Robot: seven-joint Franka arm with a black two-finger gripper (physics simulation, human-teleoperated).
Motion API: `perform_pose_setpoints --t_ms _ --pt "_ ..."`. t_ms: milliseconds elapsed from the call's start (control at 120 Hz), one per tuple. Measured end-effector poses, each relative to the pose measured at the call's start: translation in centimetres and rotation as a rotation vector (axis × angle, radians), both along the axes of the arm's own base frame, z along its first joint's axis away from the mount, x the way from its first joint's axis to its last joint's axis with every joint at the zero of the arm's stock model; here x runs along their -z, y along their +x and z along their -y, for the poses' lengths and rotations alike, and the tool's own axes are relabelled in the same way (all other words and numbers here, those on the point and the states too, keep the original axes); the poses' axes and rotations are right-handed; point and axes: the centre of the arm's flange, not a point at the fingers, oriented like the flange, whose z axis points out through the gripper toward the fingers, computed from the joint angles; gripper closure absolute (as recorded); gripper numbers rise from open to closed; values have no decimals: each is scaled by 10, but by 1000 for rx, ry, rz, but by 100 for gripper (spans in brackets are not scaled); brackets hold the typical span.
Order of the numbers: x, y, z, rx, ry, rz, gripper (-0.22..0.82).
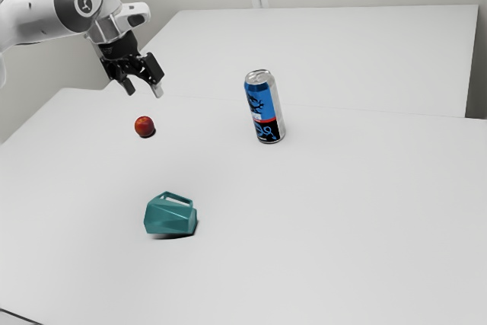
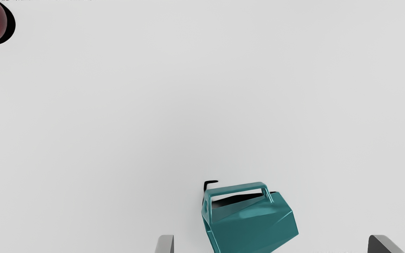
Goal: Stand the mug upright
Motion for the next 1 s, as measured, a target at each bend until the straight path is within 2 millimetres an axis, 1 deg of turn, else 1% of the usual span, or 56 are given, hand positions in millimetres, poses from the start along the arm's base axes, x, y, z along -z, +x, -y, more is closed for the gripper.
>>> perform_pose_setpoints --t_ms 267,367,400,508,633,667,725,758,825,883,1000 --pt "1 -1 0 25 1 0 0" --pt "0 -8 1 32 -7 -3 0" --pt "1 -14 2 34 -12 -8 0" --pt "2 -49 7 35 -62 -18 0" --pt "-6 -78 -2 13 -93 -2 0" --pt "-5 -85 -3 9 -106 -1 0" --pt "6 -102 -22 -43 -164 -13 0" --pt "16 -109 -34 -75 -200 -24 0" --pt "38 -121 -49 -127 -265 -46 0" --pt "57 -129 -56 -160 -316 -56 0" --pt "85 -136 -62 -202 -385 -50 0"
